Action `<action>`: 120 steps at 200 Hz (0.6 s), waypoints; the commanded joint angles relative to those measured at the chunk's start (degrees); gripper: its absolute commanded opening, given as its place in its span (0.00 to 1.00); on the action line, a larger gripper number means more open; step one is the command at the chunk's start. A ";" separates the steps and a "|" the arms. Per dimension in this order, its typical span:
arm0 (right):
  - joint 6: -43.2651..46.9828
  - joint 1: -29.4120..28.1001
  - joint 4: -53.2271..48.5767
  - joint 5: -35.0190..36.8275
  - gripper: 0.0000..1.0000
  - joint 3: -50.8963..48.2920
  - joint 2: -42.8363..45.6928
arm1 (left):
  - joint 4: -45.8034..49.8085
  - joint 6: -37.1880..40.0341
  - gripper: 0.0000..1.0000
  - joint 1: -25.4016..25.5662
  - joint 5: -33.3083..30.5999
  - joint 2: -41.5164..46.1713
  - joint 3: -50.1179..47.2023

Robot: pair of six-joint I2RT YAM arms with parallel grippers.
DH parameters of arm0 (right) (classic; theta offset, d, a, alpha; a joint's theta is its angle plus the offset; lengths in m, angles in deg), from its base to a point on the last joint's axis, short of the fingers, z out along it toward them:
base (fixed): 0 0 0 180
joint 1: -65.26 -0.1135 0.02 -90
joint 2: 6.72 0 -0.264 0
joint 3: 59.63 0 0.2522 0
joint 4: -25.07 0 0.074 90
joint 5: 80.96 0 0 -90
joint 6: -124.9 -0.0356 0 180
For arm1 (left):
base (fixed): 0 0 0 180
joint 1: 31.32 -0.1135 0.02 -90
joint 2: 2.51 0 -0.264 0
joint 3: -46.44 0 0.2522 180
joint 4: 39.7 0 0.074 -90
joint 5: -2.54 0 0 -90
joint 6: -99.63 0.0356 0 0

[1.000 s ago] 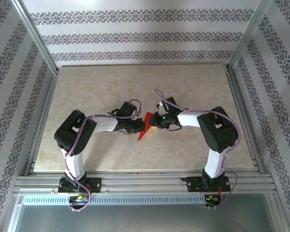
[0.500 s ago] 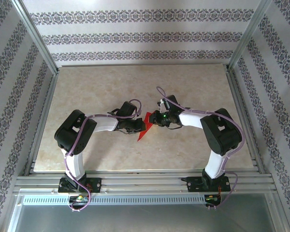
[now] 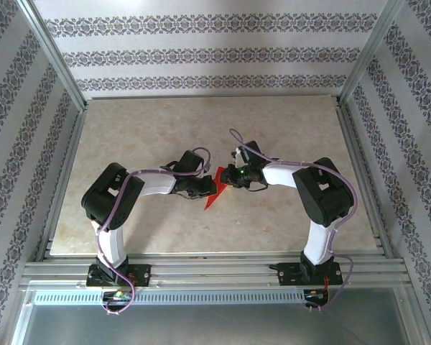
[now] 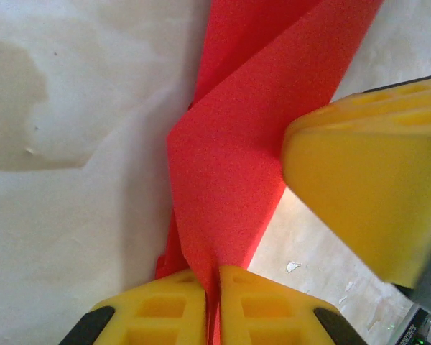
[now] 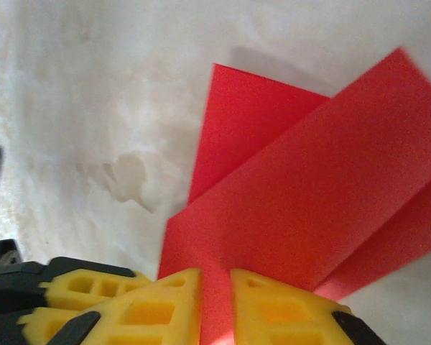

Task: Fold a paper plane with a square sheet of paper (pick it up from the middle)
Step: Fold the wing for the fifth time at the center of the table.

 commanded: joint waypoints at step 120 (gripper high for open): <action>-2.33 1.32 -9.14 7.25 0.19 1.36 -5.18 | 5.94 -1.09 0.22 -0.60 0.14 2.27 -1.38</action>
